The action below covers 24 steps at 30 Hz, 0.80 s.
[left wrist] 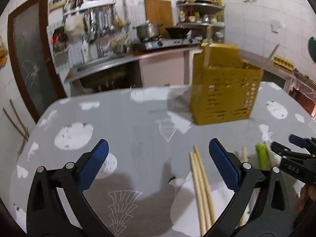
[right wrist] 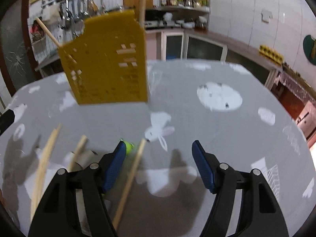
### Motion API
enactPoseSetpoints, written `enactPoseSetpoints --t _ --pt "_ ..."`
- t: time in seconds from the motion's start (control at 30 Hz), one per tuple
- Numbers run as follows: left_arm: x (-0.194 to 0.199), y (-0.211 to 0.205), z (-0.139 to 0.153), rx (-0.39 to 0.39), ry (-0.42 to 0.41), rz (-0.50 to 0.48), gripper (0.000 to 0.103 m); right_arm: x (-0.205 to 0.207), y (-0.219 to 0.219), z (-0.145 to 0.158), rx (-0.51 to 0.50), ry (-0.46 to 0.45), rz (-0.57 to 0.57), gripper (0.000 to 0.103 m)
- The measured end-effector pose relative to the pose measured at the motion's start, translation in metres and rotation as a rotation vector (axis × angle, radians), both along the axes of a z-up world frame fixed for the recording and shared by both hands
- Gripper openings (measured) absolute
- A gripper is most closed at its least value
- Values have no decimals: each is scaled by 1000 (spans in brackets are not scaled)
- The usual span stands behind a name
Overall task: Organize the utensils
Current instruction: 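Move the left tool back to the chopsticks while the right tool returns too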
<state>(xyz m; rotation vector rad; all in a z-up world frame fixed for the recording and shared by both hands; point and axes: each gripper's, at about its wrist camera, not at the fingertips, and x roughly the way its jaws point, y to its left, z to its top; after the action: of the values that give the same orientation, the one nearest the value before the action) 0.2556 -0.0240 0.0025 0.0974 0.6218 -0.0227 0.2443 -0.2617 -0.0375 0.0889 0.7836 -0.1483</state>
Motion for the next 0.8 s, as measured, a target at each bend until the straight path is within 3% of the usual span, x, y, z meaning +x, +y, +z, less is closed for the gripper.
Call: enactPoseSetpoints --t 0.13,0.37,0.5,0.8 --pt "12 6 -18 -23 68 32 98 7 1 -6 16 42 1 68" --pt "19 4 -36 -11 107 19 98 15 10 -14 -3 94 -11 67" --pt "23 0 -44 -13 144 -7 98 15 16 -12 10 88 28 45" --pt "31 -6 -58 -3 220 -27 98 15 15 -13 29 76 33 44"
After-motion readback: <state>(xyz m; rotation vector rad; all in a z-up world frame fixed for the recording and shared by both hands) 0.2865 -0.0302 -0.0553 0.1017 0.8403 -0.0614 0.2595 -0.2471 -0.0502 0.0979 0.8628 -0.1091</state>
